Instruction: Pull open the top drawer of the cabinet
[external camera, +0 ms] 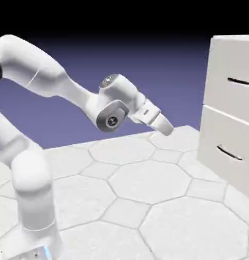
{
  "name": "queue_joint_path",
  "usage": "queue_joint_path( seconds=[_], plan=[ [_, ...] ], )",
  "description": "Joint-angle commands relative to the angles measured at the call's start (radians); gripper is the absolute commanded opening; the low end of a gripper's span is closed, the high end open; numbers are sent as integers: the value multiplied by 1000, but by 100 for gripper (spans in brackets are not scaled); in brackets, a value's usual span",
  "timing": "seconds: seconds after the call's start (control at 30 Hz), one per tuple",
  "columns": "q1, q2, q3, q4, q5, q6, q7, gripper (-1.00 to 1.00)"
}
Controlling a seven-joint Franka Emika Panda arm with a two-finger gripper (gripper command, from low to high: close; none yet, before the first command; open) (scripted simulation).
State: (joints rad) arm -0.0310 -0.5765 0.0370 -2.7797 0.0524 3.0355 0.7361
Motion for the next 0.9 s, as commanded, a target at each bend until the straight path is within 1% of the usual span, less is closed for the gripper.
queue_joint_path(
  seconds=[0.0, 0.87],
  plan=[
    [-36, -5, 31, 25, 44, -1, -4, 0],
    [-963, -146, 829, 678, 1174, -34, -110, 0]
  ],
)
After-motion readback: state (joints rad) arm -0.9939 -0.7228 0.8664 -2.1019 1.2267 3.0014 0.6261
